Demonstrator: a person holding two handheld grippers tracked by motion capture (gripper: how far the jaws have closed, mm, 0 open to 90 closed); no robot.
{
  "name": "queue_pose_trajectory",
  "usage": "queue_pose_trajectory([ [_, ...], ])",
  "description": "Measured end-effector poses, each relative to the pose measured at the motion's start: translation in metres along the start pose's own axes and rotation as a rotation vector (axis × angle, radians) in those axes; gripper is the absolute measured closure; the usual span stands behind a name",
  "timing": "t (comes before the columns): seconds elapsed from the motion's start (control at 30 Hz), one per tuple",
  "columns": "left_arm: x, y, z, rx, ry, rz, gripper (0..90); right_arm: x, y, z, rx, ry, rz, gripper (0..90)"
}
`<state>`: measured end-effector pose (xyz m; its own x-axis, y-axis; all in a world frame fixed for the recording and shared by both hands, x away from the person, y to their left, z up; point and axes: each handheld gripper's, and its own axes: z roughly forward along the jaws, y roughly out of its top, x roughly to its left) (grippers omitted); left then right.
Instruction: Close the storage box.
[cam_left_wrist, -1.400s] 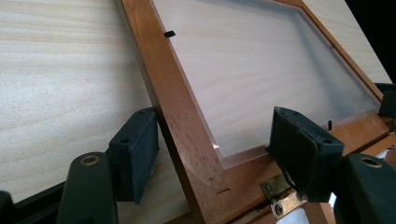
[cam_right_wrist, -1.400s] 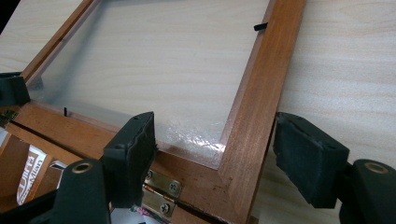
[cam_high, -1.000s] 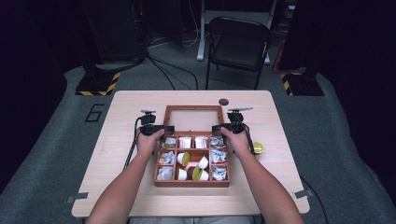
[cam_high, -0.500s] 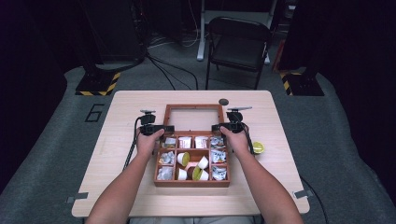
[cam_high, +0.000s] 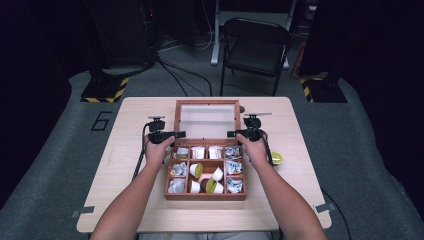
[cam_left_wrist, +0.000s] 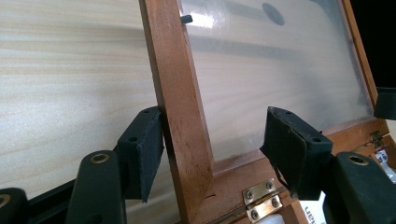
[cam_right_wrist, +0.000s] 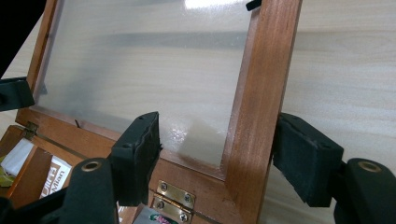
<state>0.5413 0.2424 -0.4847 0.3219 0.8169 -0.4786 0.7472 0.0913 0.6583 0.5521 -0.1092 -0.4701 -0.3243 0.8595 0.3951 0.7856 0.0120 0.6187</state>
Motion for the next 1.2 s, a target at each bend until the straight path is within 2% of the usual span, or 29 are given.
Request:
queue_pose_trajectory([
  [0.17,-0.002,0.001,-0.003,-0.011,-0.002,0.010,38.1,0.002,0.001,-0.003,-0.014,0.005,-0.003,32.8],
  [0.2,-0.003,0.001,-0.004,-0.012,-0.005,0.001,38.1,0.003,0.001,-0.004,-0.015,0.003,-0.003,32.8],
  [0.3,-0.004,0.002,-0.007,-0.015,-0.007,0.019,38.2,0.004,0.001,-0.007,-0.023,0.004,-0.007,32.8],
  [0.33,-0.004,0.002,-0.008,-0.018,-0.003,0.039,38.2,0.005,0.001,-0.008,-0.029,0.003,-0.014,32.8],
  [0.5,-0.008,0.003,-0.014,-0.029,-0.008,0.052,38.6,0.008,0.002,-0.014,-0.040,0.003,-0.033,32.7],
  [0.57,-0.009,0.003,-0.014,-0.037,-0.012,0.036,38.7,0.009,0.002,-0.015,-0.040,0.006,-0.037,32.7],
  [0.6,-0.008,0.003,-0.015,-0.033,-0.016,0.048,38.7,0.009,0.002,-0.016,-0.039,0.007,-0.033,32.7],
  [0.7,-0.009,0.003,-0.017,-0.046,-0.023,0.045,39.0,0.011,0.001,-0.018,-0.043,0.005,-0.040,32.7],
  [0.97,-0.013,0.002,-0.024,-0.060,-0.033,0.088,39.1,0.016,0.000,-0.026,-0.056,0.005,-0.095,32.8],
  [1.07,-0.014,0.001,-0.026,-0.068,-0.041,0.086,39.1,0.017,-0.001,-0.028,-0.065,0.000,-0.130,32.8],
  [1.1,-0.015,0.000,-0.027,-0.079,-0.043,0.078,39.1,0.017,-0.001,-0.028,-0.065,0.000,-0.130,32.8],
  [1.2,-0.014,-0.002,-0.031,-0.096,-0.058,0.087,41.0,0.019,-0.003,-0.033,-0.072,0.006,-0.136,34.2],
])
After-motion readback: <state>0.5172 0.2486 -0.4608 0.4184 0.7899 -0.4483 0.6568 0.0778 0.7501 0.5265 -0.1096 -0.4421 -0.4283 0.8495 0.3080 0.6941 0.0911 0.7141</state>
